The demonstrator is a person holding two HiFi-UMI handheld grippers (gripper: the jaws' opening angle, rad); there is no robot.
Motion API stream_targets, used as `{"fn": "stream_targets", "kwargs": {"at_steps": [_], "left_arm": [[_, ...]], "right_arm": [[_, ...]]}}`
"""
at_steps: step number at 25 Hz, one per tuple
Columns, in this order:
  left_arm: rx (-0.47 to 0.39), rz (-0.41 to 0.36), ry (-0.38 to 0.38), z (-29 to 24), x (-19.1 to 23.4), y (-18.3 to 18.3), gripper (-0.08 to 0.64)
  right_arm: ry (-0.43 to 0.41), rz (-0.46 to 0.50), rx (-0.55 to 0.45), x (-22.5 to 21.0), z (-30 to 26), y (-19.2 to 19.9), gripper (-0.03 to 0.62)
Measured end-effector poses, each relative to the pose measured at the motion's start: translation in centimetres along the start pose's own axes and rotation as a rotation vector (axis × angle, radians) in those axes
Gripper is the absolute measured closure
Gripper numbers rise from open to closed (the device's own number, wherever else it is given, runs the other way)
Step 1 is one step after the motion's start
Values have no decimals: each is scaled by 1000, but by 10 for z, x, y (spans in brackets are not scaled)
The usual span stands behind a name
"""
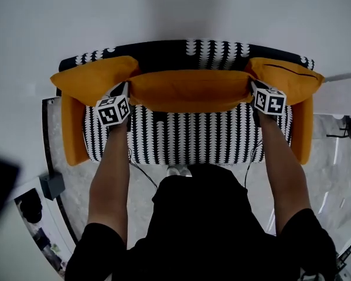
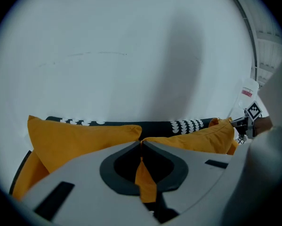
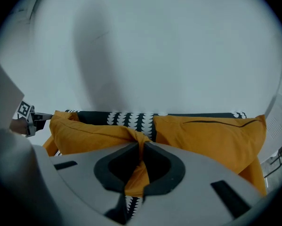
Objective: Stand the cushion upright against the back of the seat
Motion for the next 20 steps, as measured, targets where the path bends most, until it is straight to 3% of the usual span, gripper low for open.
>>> {"fn": "stream_targets", "kwargs": {"at_steps": [6, 13, 17, 20], "left_arm": [[31, 0, 14, -29, -2, -2, 534], [89, 38, -23, -49, 7, 9, 534], [110, 2, -8, -62, 7, 5, 534], [136, 39, -9, -72, 9, 11, 534]], "right_arm": [[9, -2, 39, -15, -23, 6, 537], [-14, 96, 135, -18, -63, 5, 537], [-31, 87, 156, -22, -75, 6, 538], [-48, 70, 175, -25, -83, 8, 537]]}}
Point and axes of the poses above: the fingertips, and each gripper's own axes: z backward along the fingers, x to its left, y out of its underside, the point moved 6 cm from there along z, backward along the fingers, and after that the axes turned 10 degrees about -x, right-handed, at the moved point
